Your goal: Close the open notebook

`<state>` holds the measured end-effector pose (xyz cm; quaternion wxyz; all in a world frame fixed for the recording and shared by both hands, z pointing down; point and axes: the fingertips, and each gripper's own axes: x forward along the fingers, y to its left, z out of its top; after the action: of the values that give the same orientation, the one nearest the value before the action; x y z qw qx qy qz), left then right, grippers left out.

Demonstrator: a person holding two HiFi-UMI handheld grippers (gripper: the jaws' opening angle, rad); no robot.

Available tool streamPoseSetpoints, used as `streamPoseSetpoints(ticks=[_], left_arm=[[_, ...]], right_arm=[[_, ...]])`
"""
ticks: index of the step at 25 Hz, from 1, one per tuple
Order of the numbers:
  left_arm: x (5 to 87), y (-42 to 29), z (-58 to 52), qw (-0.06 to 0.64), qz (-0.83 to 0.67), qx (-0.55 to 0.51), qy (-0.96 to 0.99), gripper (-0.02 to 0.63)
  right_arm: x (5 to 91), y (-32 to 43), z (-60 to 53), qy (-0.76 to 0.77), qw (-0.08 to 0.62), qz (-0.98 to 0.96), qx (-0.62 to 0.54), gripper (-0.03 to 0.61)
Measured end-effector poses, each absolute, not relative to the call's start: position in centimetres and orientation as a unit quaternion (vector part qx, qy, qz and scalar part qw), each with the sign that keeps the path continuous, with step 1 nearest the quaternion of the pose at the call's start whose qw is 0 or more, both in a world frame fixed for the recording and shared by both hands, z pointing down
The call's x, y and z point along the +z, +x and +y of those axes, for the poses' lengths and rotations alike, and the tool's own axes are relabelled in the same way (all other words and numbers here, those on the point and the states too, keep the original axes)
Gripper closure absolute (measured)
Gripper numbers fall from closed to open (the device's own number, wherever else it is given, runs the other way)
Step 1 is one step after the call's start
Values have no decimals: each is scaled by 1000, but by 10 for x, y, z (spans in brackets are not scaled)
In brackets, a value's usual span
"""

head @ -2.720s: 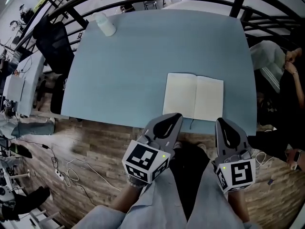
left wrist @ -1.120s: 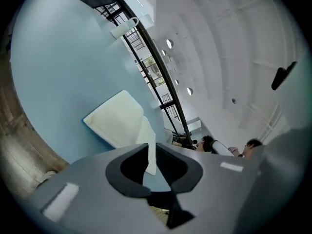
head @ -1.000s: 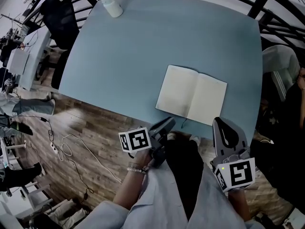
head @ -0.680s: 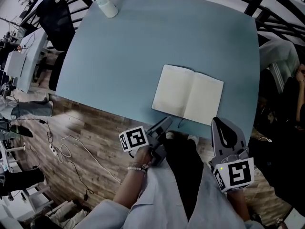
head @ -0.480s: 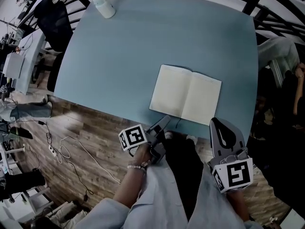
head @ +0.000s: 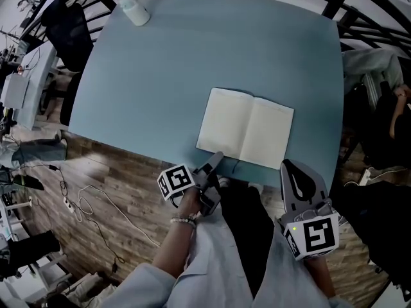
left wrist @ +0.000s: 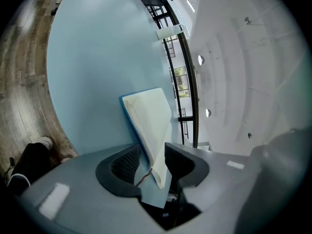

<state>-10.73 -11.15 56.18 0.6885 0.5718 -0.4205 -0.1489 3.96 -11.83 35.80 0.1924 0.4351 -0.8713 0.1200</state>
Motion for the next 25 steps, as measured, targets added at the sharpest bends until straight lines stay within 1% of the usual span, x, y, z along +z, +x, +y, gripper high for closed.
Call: streamPoseSetpoints(ticks=[18,19,23,25], left_arm=[[567,-109,-118,683,-428,-166,567,484],[567,-109,-118,682,-429,-164,569,490],[567,-111,-116,660,-449,-130,588,573],[564,-111,-116,647,-455,-117,601,578]], right_arm=[[361,45,-115,437,206,-867,121,578],[361,45,-115,436,206,-867,122,578],[362,44,-115,434,210,-867,124,578],[363,43,-114,433,211,-868,124,578]])
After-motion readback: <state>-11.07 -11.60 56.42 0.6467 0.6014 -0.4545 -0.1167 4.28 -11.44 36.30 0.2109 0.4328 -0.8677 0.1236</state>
